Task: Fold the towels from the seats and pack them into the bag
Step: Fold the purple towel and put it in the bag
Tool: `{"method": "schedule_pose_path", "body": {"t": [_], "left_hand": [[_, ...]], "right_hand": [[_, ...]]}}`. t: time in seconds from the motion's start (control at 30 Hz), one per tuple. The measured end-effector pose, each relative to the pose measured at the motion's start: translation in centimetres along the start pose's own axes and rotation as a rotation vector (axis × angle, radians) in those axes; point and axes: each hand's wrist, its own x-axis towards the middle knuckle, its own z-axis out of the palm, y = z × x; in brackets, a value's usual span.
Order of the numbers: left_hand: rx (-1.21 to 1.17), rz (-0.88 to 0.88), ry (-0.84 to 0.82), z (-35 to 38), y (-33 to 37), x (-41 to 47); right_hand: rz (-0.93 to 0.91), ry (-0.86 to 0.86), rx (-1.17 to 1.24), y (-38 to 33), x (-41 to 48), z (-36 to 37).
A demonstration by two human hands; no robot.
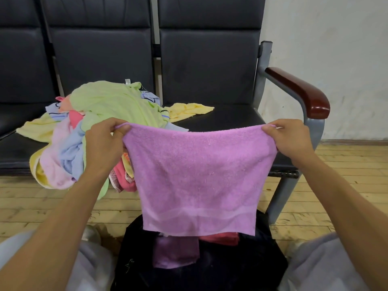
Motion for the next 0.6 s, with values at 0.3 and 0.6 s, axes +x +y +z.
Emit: {"method": "schedule_pose_path", "body": {"t": [0.3,0.6], "left_hand": [[0.033,0.039,0.020,-0.23,0.85,-0.12],[0.008,0.101,0.013,0.08,0.55,-0.25]], "right_hand": [[0.055,0.096,0.116,-0.12,-0.37,-0.15],[0.026,0.185,-0.021,0.62,-0.21,0.23]]}}
